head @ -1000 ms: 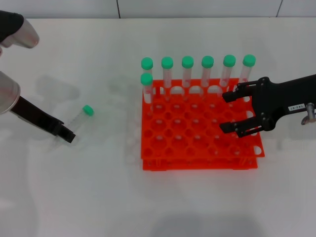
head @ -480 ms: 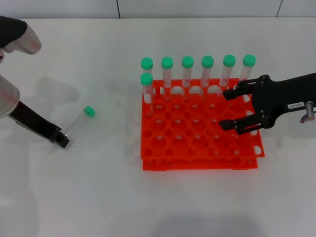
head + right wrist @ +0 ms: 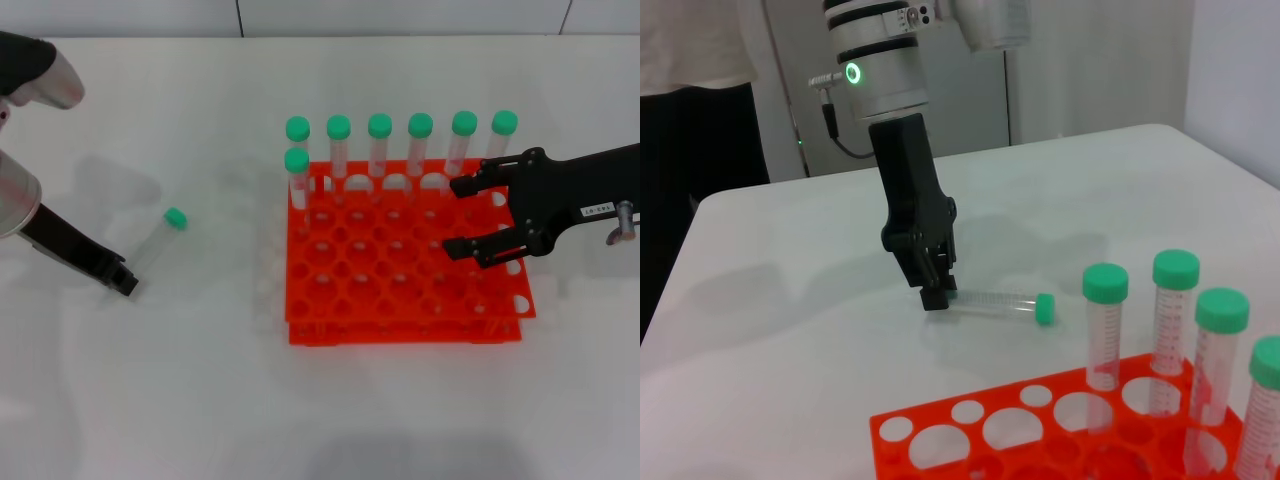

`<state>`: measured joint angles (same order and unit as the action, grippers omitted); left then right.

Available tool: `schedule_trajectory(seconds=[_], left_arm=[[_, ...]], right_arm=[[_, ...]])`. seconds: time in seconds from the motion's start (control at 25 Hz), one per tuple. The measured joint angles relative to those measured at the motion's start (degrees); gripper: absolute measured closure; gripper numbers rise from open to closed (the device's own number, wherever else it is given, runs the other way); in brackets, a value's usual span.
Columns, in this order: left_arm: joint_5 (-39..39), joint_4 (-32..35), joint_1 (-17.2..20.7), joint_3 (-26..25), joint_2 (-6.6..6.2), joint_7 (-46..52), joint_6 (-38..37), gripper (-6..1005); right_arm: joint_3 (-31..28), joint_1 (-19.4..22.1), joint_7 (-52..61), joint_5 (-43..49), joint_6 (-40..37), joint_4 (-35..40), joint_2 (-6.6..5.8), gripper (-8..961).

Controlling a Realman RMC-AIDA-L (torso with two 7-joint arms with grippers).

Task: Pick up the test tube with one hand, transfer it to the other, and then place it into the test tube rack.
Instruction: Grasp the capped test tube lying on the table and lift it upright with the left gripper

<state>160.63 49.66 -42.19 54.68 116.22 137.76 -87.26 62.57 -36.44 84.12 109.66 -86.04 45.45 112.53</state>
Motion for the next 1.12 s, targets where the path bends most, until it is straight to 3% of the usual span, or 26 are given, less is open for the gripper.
schedule_trajectory(seconds=[0.2, 0.4, 0.72, 0.92, 1.12], left_arm=[[-2.65, 3.57, 0.65, -0.45, -0.14, -0.08, -0.45, 808], [-8.98, 14.56, 3.34, -0.46, -0.21, -0.01, -1.35, 808], [-18.18, 28.76, 7.64, -0.19, 2.13, -2.81, 3.95, 807], [-33.03, 29.95, 10.9, -0.13, 2.77, -14.02, 12.02, 807], [-45.65, 25.36, 11.01, -0.22, 2.5, -23.5, 13.03, 807]], right_arm=[[0.0, 0.12, 0.0, -0.07, 0.0, 0.01, 0.05, 182], [0.0, 0.46, 0.0, -0.07, -0.09, 0.13, -0.01, 183], [-0.08, 0.6, -0.07, -0.28, -0.09, 0.12, -0.04, 185], [-0.09, 0.69, -0.37, -0.35, -0.12, 0.28, 0.37, 187], [-0.09, 0.76, -0.43, -0.35, -0.09, 0.34, 0.45, 188]])
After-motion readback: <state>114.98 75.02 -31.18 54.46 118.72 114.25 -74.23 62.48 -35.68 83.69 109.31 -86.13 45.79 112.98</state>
